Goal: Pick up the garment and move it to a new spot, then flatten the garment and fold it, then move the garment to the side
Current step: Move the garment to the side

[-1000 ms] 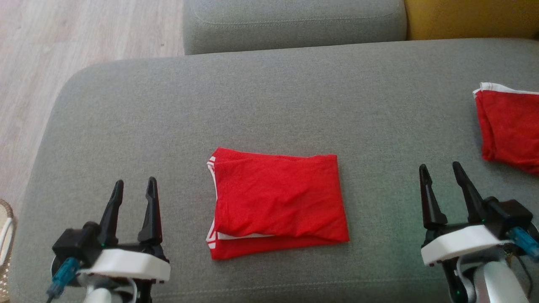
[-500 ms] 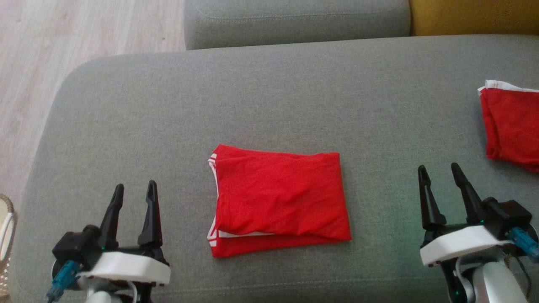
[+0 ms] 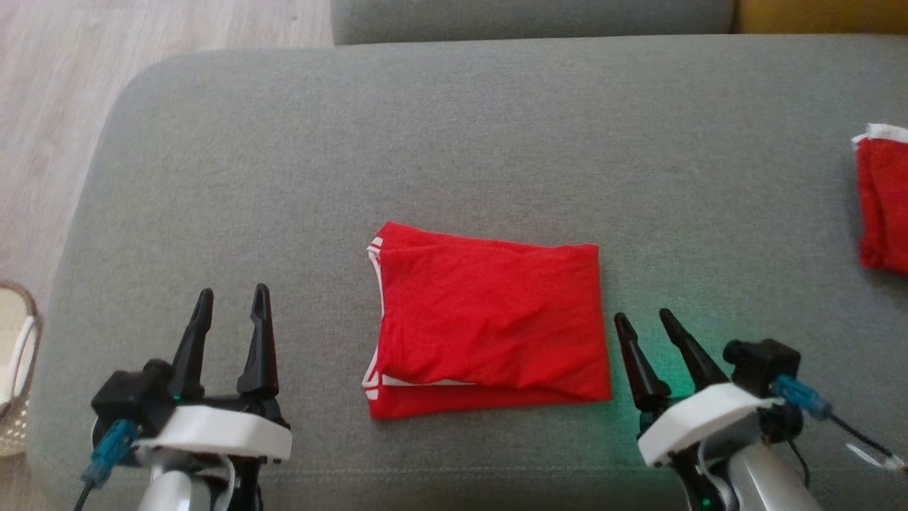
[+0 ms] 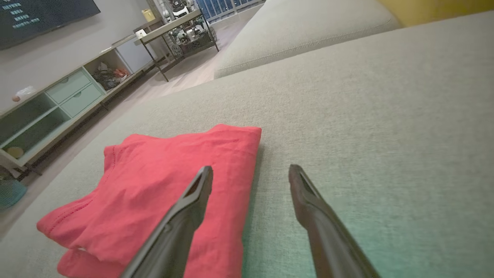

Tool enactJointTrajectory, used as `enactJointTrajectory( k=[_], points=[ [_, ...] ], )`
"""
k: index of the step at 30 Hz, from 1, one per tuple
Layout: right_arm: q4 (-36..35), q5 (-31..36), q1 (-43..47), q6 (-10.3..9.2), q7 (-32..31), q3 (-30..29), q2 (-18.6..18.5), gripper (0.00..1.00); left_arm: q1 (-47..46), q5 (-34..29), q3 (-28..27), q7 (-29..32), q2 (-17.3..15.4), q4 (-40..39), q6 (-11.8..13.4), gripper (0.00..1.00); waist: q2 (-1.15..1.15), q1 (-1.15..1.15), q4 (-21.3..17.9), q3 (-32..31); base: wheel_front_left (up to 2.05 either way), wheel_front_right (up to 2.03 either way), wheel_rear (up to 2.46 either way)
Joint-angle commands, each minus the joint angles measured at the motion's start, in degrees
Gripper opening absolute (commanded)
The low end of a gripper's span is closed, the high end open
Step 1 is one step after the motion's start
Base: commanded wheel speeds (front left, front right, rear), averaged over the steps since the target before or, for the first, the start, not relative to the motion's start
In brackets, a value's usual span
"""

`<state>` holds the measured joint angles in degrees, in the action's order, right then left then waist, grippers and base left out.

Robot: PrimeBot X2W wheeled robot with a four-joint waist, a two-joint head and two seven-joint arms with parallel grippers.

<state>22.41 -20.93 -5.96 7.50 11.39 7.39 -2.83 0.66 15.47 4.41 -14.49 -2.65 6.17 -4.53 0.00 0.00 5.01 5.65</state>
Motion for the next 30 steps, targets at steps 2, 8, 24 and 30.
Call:
enactJointTrajectory(
  k=[2, 8, 24, 30],
  points=[
    [0.8, -2.8, -3.6, -0.01, -0.4, 2.0, -0.1, 1.00, -2.9, -0.2, -1.8, -0.5, -0.2, -1.3, -0.2, 1.00, 0.00, 0.00, 1.0, 0.9, 0.00, 0.00, 0.00],
    [7.2, -10.6, -7.3, -0.01, -2.1, 4.0, -0.1, 1.00, -3.8, -0.4, -2.1, -0.5, -0.2, -1.0, -0.5, 1.00, 0.00, 0.00, 2.3, 2.4, 0.00, 0.00, 0.00],
    [17.9, -9.9, -13.8, -0.01, 0.1, 9.6, 0.0, 0.00, -4.6, -1.0, -2.5, -0.5, -0.2, -0.8, -0.5, 1.00, 0.00, 0.00, 2.3, 3.4, 0.00, 0.00, 0.00],
    [19.6, -1.2, -16.5, -0.01, 2.3, 8.4, 0.0, 0.00, -4.8, -1.0, -2.6, -0.5, -0.2, -1.0, -0.6, 1.00, 0.00, 0.00, 0.7, 3.1, 0.00, 0.00, 0.00]
  ],
)
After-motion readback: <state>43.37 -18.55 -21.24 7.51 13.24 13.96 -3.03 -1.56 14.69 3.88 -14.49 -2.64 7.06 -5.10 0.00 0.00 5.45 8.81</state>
